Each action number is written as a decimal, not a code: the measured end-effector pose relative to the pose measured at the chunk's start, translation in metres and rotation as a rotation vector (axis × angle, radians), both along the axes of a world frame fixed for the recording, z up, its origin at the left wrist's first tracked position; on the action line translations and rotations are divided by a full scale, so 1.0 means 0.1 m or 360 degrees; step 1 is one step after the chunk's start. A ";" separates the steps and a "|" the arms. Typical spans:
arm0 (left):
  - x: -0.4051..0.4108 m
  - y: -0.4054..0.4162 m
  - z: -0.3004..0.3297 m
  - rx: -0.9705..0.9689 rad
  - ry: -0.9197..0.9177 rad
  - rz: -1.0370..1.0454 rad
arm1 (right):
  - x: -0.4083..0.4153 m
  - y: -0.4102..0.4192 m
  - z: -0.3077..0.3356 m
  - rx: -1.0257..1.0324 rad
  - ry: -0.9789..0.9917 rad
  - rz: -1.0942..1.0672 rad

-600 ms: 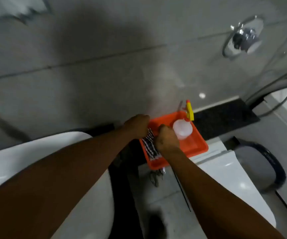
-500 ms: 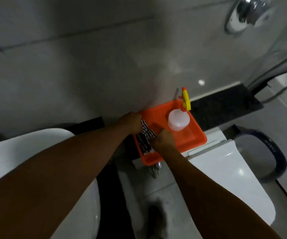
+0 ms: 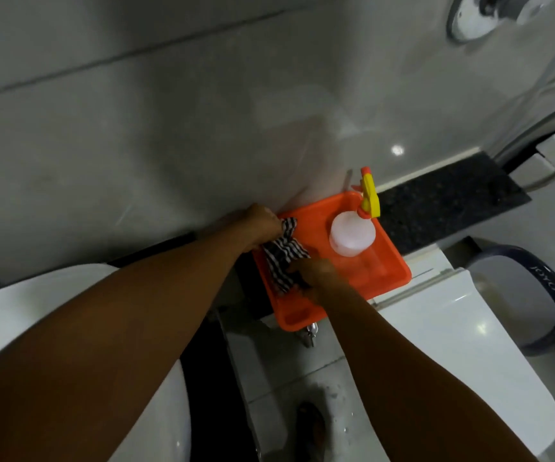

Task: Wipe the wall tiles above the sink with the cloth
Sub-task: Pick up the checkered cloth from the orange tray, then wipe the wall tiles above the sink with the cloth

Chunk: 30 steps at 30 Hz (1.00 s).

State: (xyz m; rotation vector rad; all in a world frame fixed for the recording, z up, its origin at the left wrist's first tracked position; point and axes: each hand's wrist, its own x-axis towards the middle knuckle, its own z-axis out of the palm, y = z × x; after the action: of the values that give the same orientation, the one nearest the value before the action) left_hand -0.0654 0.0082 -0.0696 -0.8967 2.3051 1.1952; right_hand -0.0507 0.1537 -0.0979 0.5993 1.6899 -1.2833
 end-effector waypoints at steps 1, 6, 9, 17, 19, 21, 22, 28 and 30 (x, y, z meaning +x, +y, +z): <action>0.04 -0.03 0.12 0.0217 0.0129 0.0189 | 0.01 0.00 0.13 -0.0074 0.0058 -0.0077; 0.42 -0.36 1.06 0.0984 0.0592 0.0585 | 0.20 -0.06 0.97 -0.0967 0.0013 -0.0385; 0.75 -0.61 1.74 0.1191 0.0727 0.0502 | 0.42 -0.31 1.53 -0.1240 -0.0023 -0.0185; 2.05 -1.50 3.39 0.1062 0.1191 0.0378 | 1.06 -1.32 2.92 -0.1645 0.0195 0.0392; 2.43 -1.75 3.64 0.1000 0.1363 0.0455 | 1.25 -1.61 3.28 -0.1654 0.0333 0.0486; 2.80 -1.98 3.83 0.0957 0.1528 0.0641 | 1.42 -1.88 3.55 -0.1617 0.0446 0.0575; 2.97 -2.09 3.89 0.0938 0.1586 0.0744 | 1.50 -1.99 3.65 -0.1572 0.0481 0.0620; 3.67 -2.45 3.75 0.0659 0.1523 0.1302 | 1.92 -2.60 3.78 -0.1104 0.0713 0.0795; 3.75 -2.49 3.56 0.0534 0.1396 0.1516 | 2.00 -2.78 3.68 -0.0943 0.0821 0.0741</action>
State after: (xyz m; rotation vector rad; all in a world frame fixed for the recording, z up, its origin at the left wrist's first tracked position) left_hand 0.3100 -0.2404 0.2859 -1.6427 2.0712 2.7180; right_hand 0.1493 -0.1238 0.2700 -0.4872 1.5844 -1.5554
